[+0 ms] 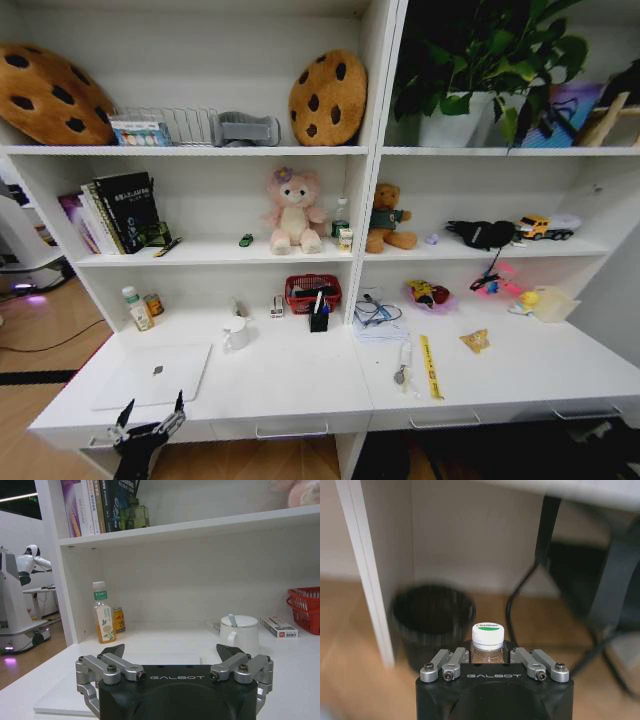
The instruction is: Organize the objects on the table.
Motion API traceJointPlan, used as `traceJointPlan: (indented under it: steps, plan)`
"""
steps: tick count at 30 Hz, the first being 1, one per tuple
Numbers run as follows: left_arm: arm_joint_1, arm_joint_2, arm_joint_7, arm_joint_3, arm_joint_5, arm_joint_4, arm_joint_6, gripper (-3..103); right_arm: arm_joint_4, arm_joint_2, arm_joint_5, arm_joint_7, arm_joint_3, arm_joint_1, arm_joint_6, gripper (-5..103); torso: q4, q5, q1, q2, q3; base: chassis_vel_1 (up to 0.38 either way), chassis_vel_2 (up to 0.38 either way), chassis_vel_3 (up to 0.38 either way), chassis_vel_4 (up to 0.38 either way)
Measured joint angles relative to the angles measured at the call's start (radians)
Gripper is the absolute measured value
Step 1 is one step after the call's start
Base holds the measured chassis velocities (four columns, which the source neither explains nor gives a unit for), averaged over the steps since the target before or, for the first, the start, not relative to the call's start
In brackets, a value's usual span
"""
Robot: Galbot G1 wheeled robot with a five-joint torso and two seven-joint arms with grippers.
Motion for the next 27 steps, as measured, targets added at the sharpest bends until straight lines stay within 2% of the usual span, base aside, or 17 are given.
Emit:
traceJointPlan:
  steps: [3,7,16,18,19,20,24,26,27]
  plan:
    - [0.015,-0.007,0.002,0.0,0.014,-0.006,-0.005,100,-0.186,0.013,-0.002,-0.009,-0.06,0.127,0.019,30,0.0,0.0002,0.0,0.0,0.0,0.0,0.0,0.0,0.0]
    - [0.023,-0.008,0.002,-0.007,0.018,-0.002,-0.008,100,-0.305,0.015,-0.002,-0.015,-0.097,0.214,0.05,30,0.0005,-0.0001,0.0,0.0,0.0,0.0,0.0,0.0,0.0]
    - [0.021,-0.002,-0.003,-0.014,0.016,0.001,-0.006,100,-0.371,0.019,0.026,0.0,-0.142,0.322,0.062,30,-0.0001,-0.0002,0.0,0.0,0.0,0.0,0.0,0.0,0.0]
    - [0.023,-0.002,-0.003,-0.012,0.02,0.005,-0.005,100,-0.403,0.016,0.115,0.012,-0.216,0.411,0.118,30,0.0004,-0.0001,0.0,0.0,0.0,0.0,0.0,0.0,0.0]
    - [0.023,-0.002,-0.003,-0.012,0.02,0.005,-0.005,100,-0.403,0.016,0.115,0.012,-0.216,0.411,0.118,30,0.0004,-0.0001,0.0,0.0,0.0,0.0,0.0,0.0,0.0]
    - [0.023,-0.005,-0.004,-0.009,0.024,0.006,-0.004,100,-0.431,0.011,0.154,0.016,-0.26,0.454,0.14,30,0.0006,0.0003,0.0,0.0,0.0,0.0,0.0,0.0,0.0]
    - [0.023,-0.014,-0.004,-0.001,0.031,0.006,0.001,100,-0.51,0.018,0.206,-0.003,-0.319,0.555,0.157,30,0.0001,-0.0002,0.0,0.0,0.0,0.0,0.0,0.0,0.0]
    - [0.03,-0.016,-0.004,0.0,0.036,0.01,0.001,100,-0.529,0.028,0.271,-0.012,-0.362,0.62,0.137,30,0.0004,-0.0001,0.0,0.0,0.0,0.0,0.0,0.0,0.0]
    - [0.03,-0.016,-0.004,0.0,0.036,0.01,0.001,100,-0.529,0.028,0.271,-0.012,-0.362,0.62,0.137,30,0.0004,-0.0001,0.0,0.0,0.0,0.0,0.0,0.0,0.0]
